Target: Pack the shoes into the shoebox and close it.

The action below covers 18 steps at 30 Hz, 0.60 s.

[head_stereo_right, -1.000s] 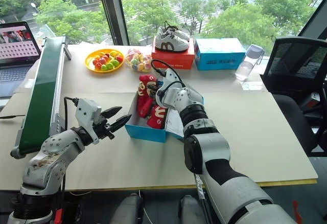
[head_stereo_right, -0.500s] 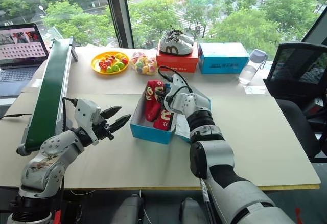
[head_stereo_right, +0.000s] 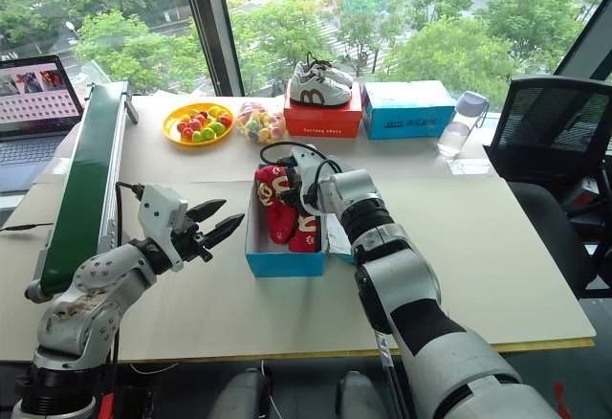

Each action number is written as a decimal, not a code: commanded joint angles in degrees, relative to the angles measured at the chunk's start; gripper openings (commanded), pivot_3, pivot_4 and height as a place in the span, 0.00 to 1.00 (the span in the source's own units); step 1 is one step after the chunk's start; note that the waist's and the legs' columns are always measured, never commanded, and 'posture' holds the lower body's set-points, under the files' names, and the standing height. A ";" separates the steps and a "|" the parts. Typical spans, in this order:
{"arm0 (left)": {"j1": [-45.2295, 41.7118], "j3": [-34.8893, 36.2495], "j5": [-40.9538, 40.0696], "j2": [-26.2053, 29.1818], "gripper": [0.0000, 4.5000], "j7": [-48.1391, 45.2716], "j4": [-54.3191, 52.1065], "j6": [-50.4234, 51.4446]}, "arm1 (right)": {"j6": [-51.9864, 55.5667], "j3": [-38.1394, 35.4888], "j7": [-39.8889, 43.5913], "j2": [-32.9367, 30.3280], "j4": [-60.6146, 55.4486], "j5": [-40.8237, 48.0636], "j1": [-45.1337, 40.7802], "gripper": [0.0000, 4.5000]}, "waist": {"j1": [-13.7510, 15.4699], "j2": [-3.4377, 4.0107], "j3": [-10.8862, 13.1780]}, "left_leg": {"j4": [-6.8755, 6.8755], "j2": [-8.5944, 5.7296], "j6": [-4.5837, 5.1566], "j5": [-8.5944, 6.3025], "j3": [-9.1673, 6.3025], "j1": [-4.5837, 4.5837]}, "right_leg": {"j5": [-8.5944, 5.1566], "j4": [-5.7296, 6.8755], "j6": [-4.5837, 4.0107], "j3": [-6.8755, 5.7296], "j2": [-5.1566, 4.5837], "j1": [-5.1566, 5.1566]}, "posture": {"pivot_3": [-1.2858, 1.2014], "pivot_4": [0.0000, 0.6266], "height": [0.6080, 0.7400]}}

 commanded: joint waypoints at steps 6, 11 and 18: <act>-1.43 -0.37 -0.31 -0.35 0.56 0.18 -2.19 0.24 | 1.02 -7.44 -2.32 1.90 2.03 2.66 -2.37 0.85 | 0.31 -0.01 0.05 | 0.02 0.03 0.00 0.00 -0.01 -0.02 | -0.05 0.05 0.06 -0.01 0.02 -0.04 | 0.52 0.24 1.00; -1.73 -0.55 -0.48 -0.16 0.56 -0.25 -1.97 0.48 | 6.59 -11.96 -3.73 0.25 -3.33 5.95 -4.28 0.85 | 0.40 0.03 0.19 | 0.06 0.02 0.00 0.01 0.00 -0.39 | 0.07 0.03 -0.02 0.00 0.01 -0.36 | 0.52 0.24 1.00; -2.43 -0.20 -0.82 0.23 0.56 -0.84 -1.55 0.83 | 12.48 -15.10 -7.55 -2.60 -19.03 8.06 -1.04 0.80 | 0.41 0.04 0.21 | 0.13 0.01 0.02 0.04 0.07 -1.00 | 0.17 0.23 -0.11 0.14 0.08 -1.04 | 0.52 0.24 1.00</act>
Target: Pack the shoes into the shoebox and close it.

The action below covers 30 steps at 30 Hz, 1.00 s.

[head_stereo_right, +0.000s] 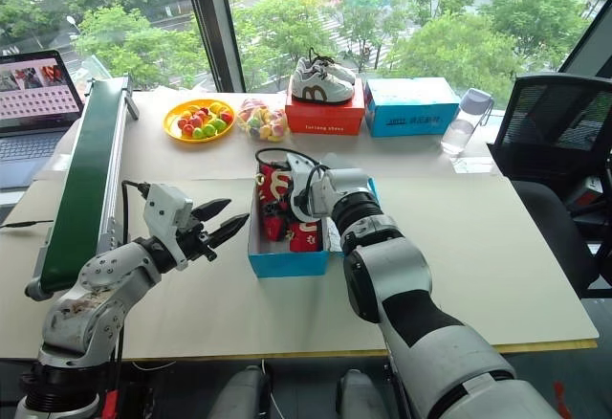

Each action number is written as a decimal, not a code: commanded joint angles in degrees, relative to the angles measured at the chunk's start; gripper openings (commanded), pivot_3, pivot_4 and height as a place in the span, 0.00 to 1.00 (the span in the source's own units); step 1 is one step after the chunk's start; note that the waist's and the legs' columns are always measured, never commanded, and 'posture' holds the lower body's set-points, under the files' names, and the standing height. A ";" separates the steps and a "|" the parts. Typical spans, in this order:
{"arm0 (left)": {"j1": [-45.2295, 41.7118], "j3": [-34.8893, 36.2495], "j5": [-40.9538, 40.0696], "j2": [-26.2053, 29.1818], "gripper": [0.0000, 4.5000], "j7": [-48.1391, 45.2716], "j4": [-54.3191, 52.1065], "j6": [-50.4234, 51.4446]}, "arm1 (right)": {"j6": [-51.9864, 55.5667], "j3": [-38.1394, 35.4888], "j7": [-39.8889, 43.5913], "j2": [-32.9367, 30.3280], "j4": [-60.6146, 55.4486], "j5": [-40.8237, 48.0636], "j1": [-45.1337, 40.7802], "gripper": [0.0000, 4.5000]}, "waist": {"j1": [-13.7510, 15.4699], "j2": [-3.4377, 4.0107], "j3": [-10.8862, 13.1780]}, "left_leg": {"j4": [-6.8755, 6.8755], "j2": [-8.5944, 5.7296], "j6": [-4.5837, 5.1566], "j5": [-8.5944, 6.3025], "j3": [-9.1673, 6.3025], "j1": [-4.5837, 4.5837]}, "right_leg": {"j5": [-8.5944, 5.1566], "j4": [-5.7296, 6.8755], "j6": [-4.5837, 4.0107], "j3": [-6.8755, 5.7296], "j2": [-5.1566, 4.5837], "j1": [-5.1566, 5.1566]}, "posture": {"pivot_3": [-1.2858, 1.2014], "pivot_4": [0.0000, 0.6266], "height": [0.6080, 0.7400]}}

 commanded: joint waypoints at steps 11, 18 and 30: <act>-1.00 1.17 -0.85 0.46 0.56 -0.61 -1.96 1.11 | -12.48 3.65 1.36 2.57 -17.47 -0.39 6.34 0.00 | -0.43 0.02 0.01 | 0.01 0.02 0.00 0.00 0.04 0.02 | 0.01 0.00 0.02 0.06 0.05 -0.02 | 0.52 0.24 1.00; -0.86 1.43 -0.98 0.36 0.56 -0.23 -2.42 1.56 | -25.99 4.88 2.62 5.06 0.09 -3.32 1.92 0.00 | -0.62 0.01 0.02 | 0.01 0.02 0.00 0.00 0.07 0.05 | 0.02 0.00 0.03 0.09 0.05 0.00 | 0.52 0.24 1.00; 0.78 2.95 -2.21 0.28 0.56 1.35 -5.66 3.83 | -40.07 7.32 2.01 6.33 19.27 -11.06 2.97 0.00 | -0.62 0.01 0.02 | 0.02 0.02 -0.01 0.00 0.10 0.25 | 0.05 0.01 0.03 0.14 0.05 0.15 | 0.52 0.24 1.00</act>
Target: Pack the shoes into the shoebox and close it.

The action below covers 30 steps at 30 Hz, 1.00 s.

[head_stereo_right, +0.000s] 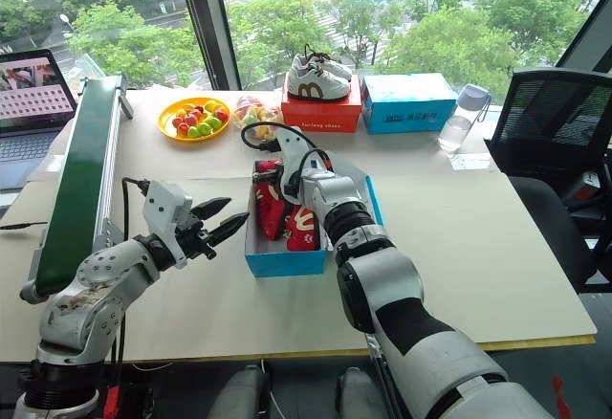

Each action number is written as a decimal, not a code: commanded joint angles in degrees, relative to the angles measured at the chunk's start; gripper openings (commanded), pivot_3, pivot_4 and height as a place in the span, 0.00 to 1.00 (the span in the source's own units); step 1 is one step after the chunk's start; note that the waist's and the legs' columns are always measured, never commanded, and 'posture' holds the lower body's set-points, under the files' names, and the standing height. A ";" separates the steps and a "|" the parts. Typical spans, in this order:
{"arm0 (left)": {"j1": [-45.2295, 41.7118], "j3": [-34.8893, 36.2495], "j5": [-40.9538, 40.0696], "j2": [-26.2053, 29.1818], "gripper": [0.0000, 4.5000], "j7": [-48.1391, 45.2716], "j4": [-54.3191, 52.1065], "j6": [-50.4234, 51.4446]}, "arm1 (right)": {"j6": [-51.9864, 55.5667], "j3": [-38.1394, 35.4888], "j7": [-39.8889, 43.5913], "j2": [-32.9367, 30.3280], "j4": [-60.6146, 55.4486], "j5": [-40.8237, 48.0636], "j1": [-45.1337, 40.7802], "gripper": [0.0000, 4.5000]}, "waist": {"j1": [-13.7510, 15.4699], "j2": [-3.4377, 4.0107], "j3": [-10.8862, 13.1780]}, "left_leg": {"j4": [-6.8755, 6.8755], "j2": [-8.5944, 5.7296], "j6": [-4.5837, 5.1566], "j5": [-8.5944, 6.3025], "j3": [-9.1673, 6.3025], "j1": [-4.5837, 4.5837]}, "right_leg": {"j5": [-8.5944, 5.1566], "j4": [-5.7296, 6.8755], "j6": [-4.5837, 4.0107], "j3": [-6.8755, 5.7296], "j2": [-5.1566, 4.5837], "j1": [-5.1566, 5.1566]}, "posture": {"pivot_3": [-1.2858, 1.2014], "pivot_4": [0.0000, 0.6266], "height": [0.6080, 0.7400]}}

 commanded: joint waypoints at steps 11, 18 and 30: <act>1.37 1.66 -1.95 0.17 0.56 1.95 -4.90 1.55 | 0.61 0.27 2.70 5.85 3.74 -3.37 4.30 0.00 | -0.75 0.00 -0.01 | -0.09 0.02 -0.01 -0.01 0.19 0.45 | 0.00 0.01 0.00 0.21 0.02 0.28 | 0.52 0.24 1.00; 1.72 1.67 -1.95 0.05 0.56 2.11 -5.09 1.67 | 2.62 0.50 9.59 4.09 0.69 -2.42 0.13 0.00 | -0.83 0.00 -0.01 | -0.12 0.02 -0.01 -0.02 0.22 0.64 | -0.03 -0.02 0.05 0.24 0.02 0.46 | 0.52 0.24 1.00; -0.33 0.50 -0.61 0.58 0.56 -0.56 -1.19 -0.91 | 30.45 0.25 18.31 -6.03 -37.34 3.84 4.91 0.00 | -0.13 -0.01 0.01 | -0.06 0.02 -0.01 -0.01 0.25 0.04 | 0.02 0.02 0.03 0.26 0.02 -0.11 | 0.52 0.24 1.00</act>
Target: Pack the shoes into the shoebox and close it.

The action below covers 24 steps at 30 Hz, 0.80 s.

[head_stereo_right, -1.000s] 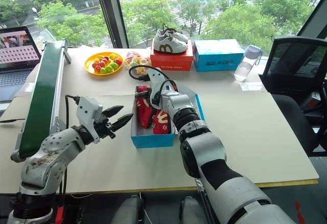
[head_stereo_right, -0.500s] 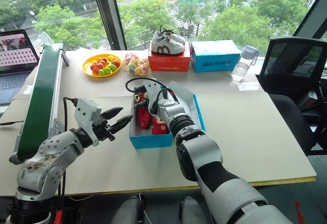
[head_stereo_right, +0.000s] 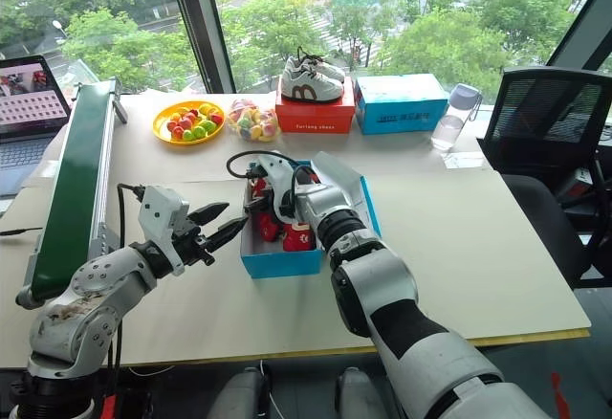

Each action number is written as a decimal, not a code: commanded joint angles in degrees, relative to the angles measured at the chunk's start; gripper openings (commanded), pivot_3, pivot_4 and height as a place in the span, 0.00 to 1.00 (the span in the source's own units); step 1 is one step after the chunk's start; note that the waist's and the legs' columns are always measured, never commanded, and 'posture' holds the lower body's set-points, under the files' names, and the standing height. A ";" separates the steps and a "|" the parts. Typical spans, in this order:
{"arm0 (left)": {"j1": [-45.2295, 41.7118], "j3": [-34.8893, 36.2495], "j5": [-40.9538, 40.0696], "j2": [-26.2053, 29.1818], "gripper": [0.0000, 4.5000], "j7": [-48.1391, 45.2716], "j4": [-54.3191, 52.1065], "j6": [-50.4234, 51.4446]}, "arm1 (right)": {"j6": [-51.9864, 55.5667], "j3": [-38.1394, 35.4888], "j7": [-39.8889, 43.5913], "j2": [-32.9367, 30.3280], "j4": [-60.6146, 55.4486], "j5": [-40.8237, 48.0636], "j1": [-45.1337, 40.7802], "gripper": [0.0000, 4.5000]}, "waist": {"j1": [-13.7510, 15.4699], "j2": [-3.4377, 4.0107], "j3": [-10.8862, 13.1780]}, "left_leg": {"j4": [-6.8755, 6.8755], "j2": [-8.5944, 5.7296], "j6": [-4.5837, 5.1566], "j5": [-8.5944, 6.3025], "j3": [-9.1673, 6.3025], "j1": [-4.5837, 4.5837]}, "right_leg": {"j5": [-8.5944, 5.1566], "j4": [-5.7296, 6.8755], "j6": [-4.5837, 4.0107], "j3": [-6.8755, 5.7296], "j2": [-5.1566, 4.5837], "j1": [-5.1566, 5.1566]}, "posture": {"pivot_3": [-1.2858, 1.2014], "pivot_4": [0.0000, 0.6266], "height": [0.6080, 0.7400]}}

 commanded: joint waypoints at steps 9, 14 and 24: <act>3.72 3.94 3.03 8.11 0.56 -9.94 6.85 -10.33 | 50.45 -21.90 3.64 -13.37 -62.84 30.46 23.53 0.00 | 1.29 -0.01 0.01 | -0.02 -0.01 0.00 0.00 0.11 -0.04 | -0.01 -0.04 0.01 0.03 -0.07 -0.03 | 0.52 0.24 1.00; 3.84 5.31 3.56 10.04 0.56 -11.84 9.77 -12.48 | 55.17 -32.02 3.40 -19.58 -72.62 48.44 37.18 0.00 | 1.14 0.00 0.02 | -0.01 0.01 -0.01 -0.01 0.26 0.07 | -0.13 -0.08 -0.07 0.15 -0.11 -0.01 | 0.52 0.24 1.00; -0.60 2.67 4.10 8.51 0.56 -12.41 11.97 -11.92 | 50.53 -23.21 -12.99 -14.79 -70.96 39.99 57.55 0.00 | 0.55 -0.02 0.02 | -0.01 0.03 0.00 -0.01 0.45 0.21 | -0.30 -0.10 0.10 0.45 -0.05 -0.01 | 0.52 0.24 1.00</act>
